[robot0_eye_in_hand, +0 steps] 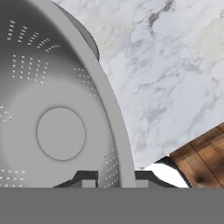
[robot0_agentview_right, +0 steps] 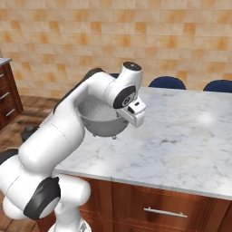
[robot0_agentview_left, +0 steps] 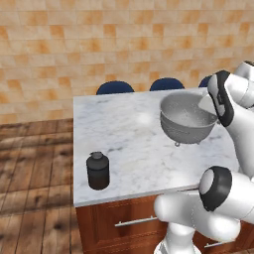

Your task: Pick the colander and jug and place them in the sink. Then turn on the water.

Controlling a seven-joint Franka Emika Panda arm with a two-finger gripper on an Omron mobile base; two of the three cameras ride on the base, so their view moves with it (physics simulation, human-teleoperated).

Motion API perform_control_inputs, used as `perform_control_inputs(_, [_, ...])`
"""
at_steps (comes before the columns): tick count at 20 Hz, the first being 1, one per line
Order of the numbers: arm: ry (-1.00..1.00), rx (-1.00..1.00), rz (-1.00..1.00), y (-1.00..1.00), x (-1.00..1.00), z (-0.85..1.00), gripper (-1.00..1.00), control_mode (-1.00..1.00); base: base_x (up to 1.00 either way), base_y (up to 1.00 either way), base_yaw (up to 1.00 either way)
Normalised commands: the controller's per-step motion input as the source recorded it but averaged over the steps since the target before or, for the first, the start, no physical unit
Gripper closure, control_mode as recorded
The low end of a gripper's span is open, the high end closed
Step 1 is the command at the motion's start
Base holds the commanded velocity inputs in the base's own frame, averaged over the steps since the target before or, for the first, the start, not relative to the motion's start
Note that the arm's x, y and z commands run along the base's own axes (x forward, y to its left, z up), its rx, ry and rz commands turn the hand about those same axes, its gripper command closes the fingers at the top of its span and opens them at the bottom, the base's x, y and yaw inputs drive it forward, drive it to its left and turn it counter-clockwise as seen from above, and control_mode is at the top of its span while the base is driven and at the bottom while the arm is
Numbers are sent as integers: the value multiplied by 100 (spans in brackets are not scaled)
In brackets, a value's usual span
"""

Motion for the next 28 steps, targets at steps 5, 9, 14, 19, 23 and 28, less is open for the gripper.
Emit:
perform_control_inputs(5, [1, 0, 0, 23, -2, 43, 100, -100, 0, 0, 0])
perform_control_inputs(9, [1, 0, 0, 21, -1, 38, 100, -100, 0, 0, 0])
perform_control_inputs(14, [0, -2, 0, 45, -1, 30, 100, -100, 0, 0, 0])
perform_control_inputs(19, [0, 0, 0, 23, -2, 7, 100, -100, 0, 0, 0])
perform_control_inputs(23, [0, 0, 0, 0, 0, 0, 100, -100, 0, 0, 0])
perform_control_inputs(28, [0, 0, 0, 0, 0, 0, 100, -100, 0, 0, 0])
